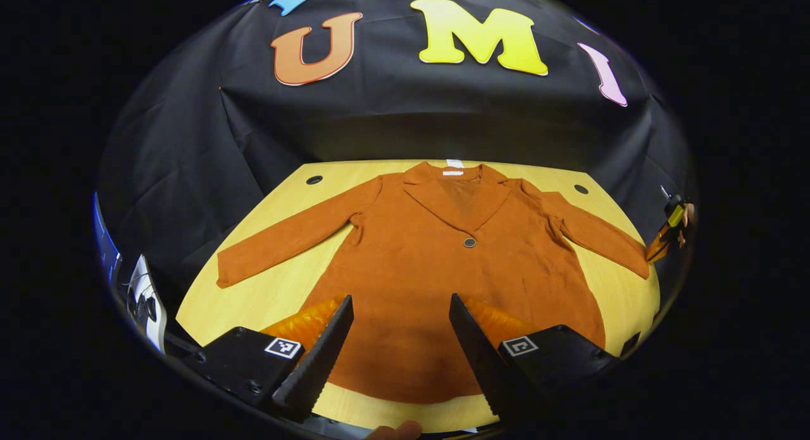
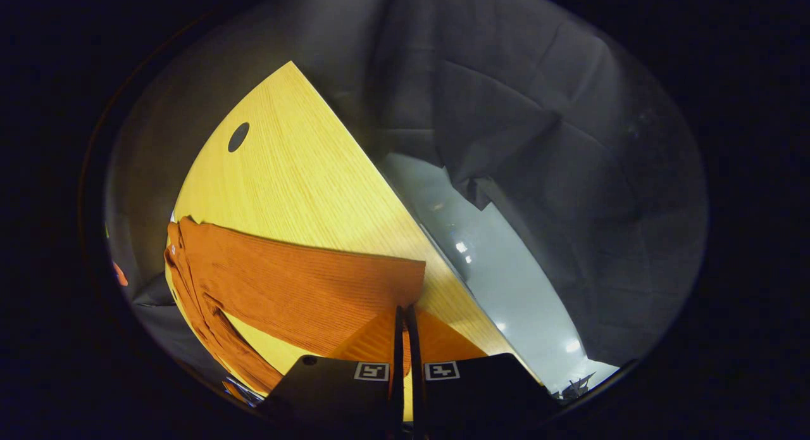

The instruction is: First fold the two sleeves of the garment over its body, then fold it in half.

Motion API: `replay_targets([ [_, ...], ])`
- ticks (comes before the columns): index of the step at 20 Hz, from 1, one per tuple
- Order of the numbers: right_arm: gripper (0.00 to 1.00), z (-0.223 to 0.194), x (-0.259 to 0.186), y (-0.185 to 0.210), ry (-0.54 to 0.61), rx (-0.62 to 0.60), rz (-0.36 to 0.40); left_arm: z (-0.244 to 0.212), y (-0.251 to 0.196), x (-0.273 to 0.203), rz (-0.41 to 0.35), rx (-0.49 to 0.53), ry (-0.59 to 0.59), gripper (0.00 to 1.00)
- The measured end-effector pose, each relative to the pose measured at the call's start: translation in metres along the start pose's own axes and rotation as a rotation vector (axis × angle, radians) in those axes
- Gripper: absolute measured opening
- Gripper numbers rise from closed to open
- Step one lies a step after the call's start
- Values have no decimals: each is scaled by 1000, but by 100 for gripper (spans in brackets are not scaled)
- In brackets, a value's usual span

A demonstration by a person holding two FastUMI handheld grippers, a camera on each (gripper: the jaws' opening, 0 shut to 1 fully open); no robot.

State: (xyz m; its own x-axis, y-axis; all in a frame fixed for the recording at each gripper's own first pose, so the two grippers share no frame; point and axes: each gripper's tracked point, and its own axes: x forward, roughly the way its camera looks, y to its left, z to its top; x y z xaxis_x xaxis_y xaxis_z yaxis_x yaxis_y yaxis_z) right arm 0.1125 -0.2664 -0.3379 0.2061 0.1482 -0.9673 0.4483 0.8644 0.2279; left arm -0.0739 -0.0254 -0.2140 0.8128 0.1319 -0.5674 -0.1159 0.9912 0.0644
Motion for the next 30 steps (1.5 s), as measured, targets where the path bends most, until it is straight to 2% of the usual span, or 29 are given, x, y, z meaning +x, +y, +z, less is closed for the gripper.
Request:
replay_targets([
  [4,6,-3,-32,29,-75,-29,2,3,37,9,-12,26,-27,99],
  [7,6,-10,-61,75,-113,-75,18,3,54,21,-35,57,-43,99],
  [10,6,-17,-94,147,-164,-136,58,5,65,30,-78,72,-54,99],
  [15,6,-43,-123,271,-198,-274,115,4,86,43,-141,76,-58,99],
  [16,6,-57,-126,313,-199,-315,139,3,93,45,-144,73,-56,99],
  [18,6,-77,-127,369,-190,-373,178,-5,112,49,-143,52,-37,99],
  [20,6,-109,-120,443,-163,-436,231,-17,136,54,-123,-2,-5,99],
  [23,7,-156,-107,524,-121,-508,285,-30,168,56,-88,-67,23,99],
  [25,7,-187,-93,566,-99,-552,302,-35,182,61,-79,-82,36,99],
  [27,3,-210,-79,601,-98,-592,307,-40,199,62,-62,-103,39,99],
  [30,2,-236,-53,626,-60,-641,280,-49,220,56,-37,-150,57,99],
])
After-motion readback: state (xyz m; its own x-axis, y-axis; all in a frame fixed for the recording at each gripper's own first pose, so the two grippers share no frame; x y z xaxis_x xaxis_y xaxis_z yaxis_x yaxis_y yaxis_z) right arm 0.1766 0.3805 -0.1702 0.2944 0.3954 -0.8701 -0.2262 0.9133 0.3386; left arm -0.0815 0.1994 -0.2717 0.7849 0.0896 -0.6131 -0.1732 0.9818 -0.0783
